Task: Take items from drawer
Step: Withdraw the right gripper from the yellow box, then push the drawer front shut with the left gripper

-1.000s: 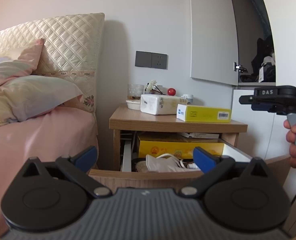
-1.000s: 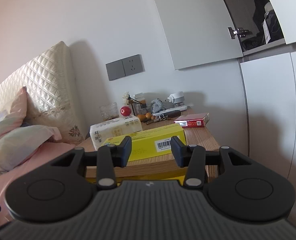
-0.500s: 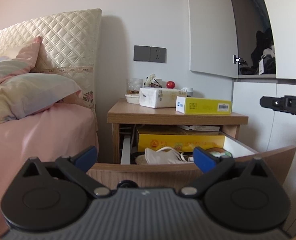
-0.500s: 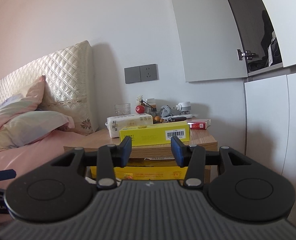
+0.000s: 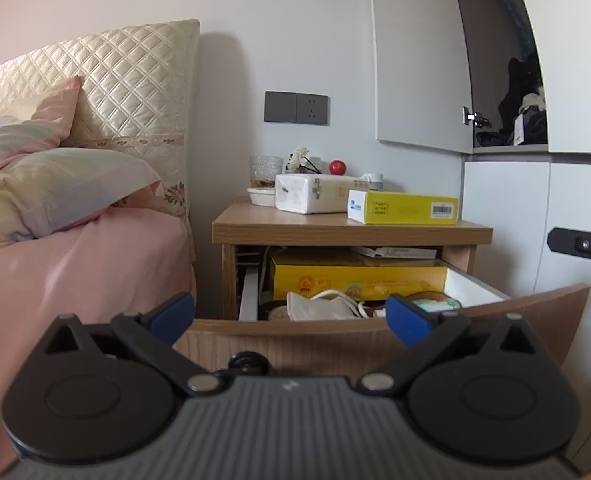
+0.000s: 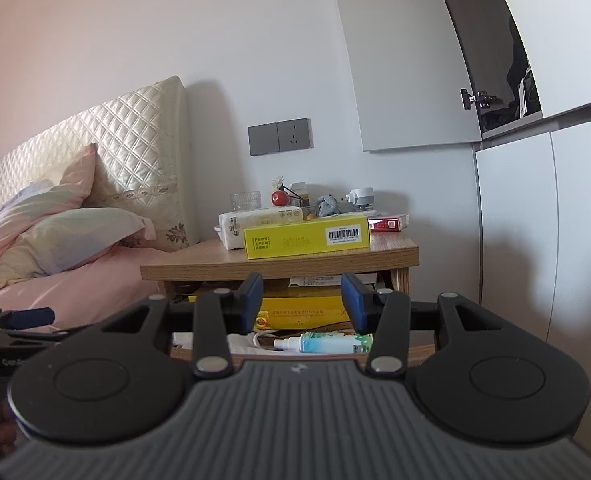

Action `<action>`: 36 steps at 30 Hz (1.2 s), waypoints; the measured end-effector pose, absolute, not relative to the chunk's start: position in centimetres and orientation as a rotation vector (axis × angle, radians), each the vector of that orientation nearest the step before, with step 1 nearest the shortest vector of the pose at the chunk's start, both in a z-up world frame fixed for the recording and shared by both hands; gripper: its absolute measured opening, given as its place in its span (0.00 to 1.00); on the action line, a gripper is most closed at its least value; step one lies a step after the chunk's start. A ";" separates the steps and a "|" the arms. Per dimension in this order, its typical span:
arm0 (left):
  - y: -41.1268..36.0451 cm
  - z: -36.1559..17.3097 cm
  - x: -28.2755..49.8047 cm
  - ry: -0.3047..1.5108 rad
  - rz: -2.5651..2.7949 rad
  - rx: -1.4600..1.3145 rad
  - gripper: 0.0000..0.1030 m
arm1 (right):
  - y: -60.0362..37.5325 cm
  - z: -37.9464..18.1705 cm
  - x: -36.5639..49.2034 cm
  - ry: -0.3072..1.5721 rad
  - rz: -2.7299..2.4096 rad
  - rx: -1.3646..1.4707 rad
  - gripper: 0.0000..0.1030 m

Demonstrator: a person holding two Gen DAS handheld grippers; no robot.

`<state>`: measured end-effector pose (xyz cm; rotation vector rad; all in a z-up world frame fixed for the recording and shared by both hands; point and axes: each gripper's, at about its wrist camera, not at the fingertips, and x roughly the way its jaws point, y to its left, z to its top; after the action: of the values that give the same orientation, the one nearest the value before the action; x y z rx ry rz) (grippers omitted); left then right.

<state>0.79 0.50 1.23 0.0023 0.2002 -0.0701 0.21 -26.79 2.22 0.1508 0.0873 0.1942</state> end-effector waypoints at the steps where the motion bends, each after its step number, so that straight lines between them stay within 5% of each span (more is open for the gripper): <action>1: 0.5 1.2 0.8 0.200 -0.069 0.003 1.00 | -26.8 2.1 0.1 0.090 0.192 0.151 0.46; 17: 0.5 1.3 0.7 0.202 -0.064 0.006 1.00 | -26.9 1.2 -0.3 0.144 0.185 0.140 0.49; 24: 0.4 1.4 0.6 0.200 -0.063 0.005 1.00 | -26.9 1.0 -0.5 0.157 0.193 0.145 0.61; 28: 0.4 1.2 0.7 0.204 -0.062 0.008 1.00 | -26.9 0.9 -0.3 0.171 0.192 0.155 0.88; 36: 0.3 1.1 0.9 0.221 -0.047 0.018 1.00 | -26.5 0.7 0.0 0.195 0.182 0.144 0.88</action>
<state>0.92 0.35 1.14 0.0180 0.2205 -0.0467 0.01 -26.50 0.67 0.1445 0.1949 0.1824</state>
